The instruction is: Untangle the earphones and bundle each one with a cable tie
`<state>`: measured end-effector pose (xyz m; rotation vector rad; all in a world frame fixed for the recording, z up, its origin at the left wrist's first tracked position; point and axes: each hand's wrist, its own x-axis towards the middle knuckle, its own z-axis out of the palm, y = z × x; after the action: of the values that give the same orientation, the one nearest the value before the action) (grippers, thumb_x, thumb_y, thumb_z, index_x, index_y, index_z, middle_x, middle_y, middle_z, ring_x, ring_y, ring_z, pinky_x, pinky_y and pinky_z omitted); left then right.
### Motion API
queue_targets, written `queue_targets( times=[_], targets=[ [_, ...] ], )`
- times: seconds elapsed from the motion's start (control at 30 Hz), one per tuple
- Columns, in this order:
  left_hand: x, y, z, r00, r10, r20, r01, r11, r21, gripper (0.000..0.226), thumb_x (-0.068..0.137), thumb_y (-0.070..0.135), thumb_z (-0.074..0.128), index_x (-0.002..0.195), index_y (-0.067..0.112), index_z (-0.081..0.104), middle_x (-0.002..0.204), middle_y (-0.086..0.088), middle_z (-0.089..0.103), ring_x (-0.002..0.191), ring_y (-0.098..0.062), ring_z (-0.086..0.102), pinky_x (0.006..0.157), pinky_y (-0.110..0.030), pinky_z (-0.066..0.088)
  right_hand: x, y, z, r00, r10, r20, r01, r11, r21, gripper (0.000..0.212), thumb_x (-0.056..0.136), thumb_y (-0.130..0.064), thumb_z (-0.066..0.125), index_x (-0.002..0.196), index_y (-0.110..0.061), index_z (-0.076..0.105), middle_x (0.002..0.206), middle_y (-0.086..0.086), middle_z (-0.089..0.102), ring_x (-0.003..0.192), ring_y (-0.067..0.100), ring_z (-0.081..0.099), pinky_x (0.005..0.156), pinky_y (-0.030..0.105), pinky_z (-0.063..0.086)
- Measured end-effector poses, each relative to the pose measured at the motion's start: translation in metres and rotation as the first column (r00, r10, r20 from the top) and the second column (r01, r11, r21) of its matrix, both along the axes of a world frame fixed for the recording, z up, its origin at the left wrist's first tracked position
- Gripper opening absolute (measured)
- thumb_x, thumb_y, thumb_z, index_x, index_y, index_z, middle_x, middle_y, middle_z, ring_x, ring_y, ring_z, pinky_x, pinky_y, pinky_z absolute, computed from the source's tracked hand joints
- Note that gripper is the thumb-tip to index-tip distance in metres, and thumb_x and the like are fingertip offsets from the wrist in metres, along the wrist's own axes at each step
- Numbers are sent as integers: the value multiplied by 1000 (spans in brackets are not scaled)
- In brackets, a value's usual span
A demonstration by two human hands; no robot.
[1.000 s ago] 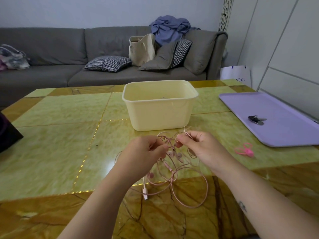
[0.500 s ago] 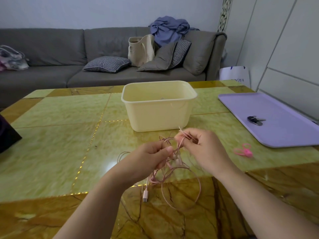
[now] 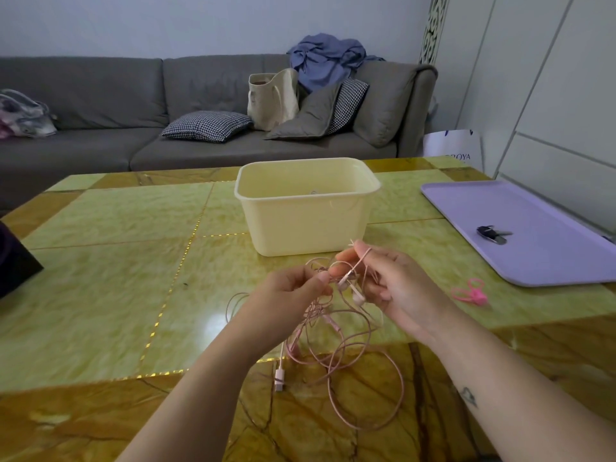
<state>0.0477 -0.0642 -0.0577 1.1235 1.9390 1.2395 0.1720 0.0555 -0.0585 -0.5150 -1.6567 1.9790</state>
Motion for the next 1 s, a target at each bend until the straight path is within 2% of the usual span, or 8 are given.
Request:
queue_targets(
  times=[0.1,0.23,0.33,0.4,0.47,0.57,0.77,1.0],
  targets=[
    [-1,2,-2,1000,12,21,-14,996,89,25,90,39,56,77,22,69,78,3,71,70,-9,60,67,-26,46,2,4,1,997,19,81,-27,994,102,33,79,-47,64,88,-16,73,87,26,62,43,8,23,53,26,19],
    [-2,5,-3,998,59,14,-60,989,135,23,89,38,58,74,27,71,87,9,74,94,-16,66,89,-36,48,4,6,1,979,94,183,-129,973,194,54,64,-71,65,99,-32,72,114,53,35,52,18,13,51,18,22],
    [0,4,0,997,56,46,-62,989,132,24,91,34,56,77,21,69,77,16,72,59,6,57,61,-22,41,7,6,4,970,197,144,-213,971,105,63,51,-76,73,97,-33,74,111,32,57,46,7,19,58,22,21],
    [1,3,0,996,35,81,-45,992,115,23,92,32,55,78,15,64,76,15,72,44,9,48,55,-21,33,9,7,2,959,280,46,-279,960,-26,68,48,-68,79,99,-23,74,105,19,53,43,3,23,62,17,29],
    [1,3,-1,995,4,103,-15,995,101,22,92,31,56,79,13,60,81,13,74,54,11,55,62,-22,36,10,9,0,961,276,-33,-278,954,-109,82,48,-64,81,109,-11,68,111,17,61,45,4,21,55,12,40],
    [-2,3,-1,999,18,49,-23,995,97,21,91,32,57,78,18,64,77,16,72,72,7,61,69,-12,40,10,13,1,977,213,18,-212,977,-12,91,50,-76,71,115,-13,64,122,0,65,44,3,27,52,17,22],
    [-4,5,-5,995,83,-59,-74,988,139,14,87,25,64,76,32,67,56,18,53,52,-3,48,55,-18,38,11,12,2,979,203,-6,-203,978,-41,94,47,-79,71,112,-11,65,123,4,65,42,2,29,58,28,12],
    [4,5,-3,976,114,-187,-85,984,156,17,85,33,65,76,20,58,37,22,45,33,-5,30,37,-13,20,12,8,4,970,242,-11,-242,967,-84,91,47,-78,72,111,-14,68,123,3,65,43,2,28,62,33,10]
  ],
)
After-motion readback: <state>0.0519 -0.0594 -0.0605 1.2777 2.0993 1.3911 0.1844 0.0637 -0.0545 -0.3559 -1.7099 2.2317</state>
